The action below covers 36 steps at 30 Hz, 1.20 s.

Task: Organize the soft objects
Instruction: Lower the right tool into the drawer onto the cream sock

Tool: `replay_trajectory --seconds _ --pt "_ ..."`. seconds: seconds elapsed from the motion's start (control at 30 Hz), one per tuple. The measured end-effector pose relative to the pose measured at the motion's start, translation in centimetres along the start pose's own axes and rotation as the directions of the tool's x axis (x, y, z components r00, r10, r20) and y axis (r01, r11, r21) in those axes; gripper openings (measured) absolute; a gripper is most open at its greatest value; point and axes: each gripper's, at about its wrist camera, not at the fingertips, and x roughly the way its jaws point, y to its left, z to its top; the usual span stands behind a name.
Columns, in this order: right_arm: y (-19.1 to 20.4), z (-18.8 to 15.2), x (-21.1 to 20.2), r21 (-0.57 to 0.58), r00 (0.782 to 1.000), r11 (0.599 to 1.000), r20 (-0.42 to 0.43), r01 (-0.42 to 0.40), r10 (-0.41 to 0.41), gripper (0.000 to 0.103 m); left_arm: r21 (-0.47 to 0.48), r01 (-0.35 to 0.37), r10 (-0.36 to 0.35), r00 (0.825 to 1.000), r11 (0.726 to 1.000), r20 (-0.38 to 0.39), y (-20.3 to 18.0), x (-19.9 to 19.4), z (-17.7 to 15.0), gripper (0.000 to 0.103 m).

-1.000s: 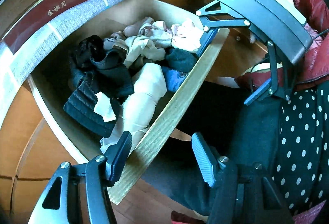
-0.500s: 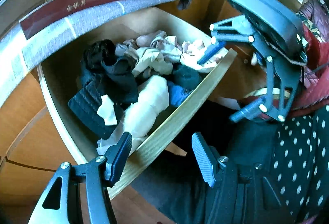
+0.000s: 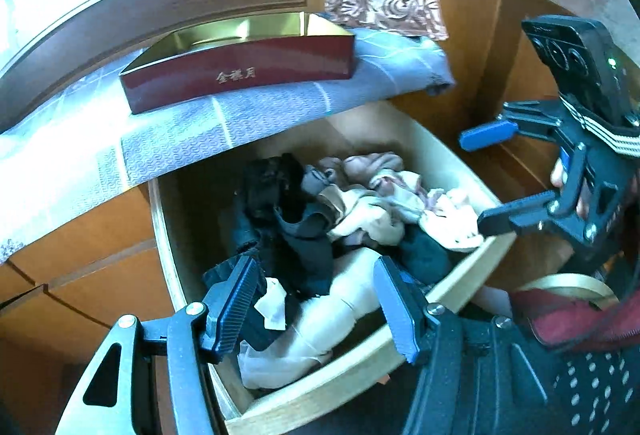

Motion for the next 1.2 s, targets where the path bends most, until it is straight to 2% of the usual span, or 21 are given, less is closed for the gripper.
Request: replay_trajectory --seconds 0.23,0.77,0.97,1.07,1.2 --pt "0.8 -0.7 3.5 -0.001 0.999 0.999 -0.014 0.043 -0.043 0.101 -0.042 -0.039 0.039 0.999 0.998 -0.007 -1.0 2.2 -0.9 0.061" --pt "0.4 -0.1 5.5 0.027 0.993 0.993 -0.023 0.115 -0.115 0.099 -0.074 -0.124 0.122 0.992 0.989 -0.034 -0.6 2.8 -0.8 0.061" --pt "0.2 0.2 6.2 0.023 0.989 0.989 -0.039 0.143 -0.142 0.09 -0.099 -0.152 0.147 0.988 0.983 -0.05 0.1 3.3 -0.6 0.061" --pt "0.2 0.7 6.8 0.0 0.988 0.989 -0.044 0.147 -0.147 0.082 -0.117 -0.17 0.165 0.985 0.978 -0.056 0.3 3.6 -0.6 0.061" --pt "-0.1 1.8 9.5 -0.075 0.98 0.986 -0.123 0.151 -0.159 0.074 -0.135 -0.179 0.17 0.983 0.975 -0.071 0.5 4.0 -0.8 0.061"
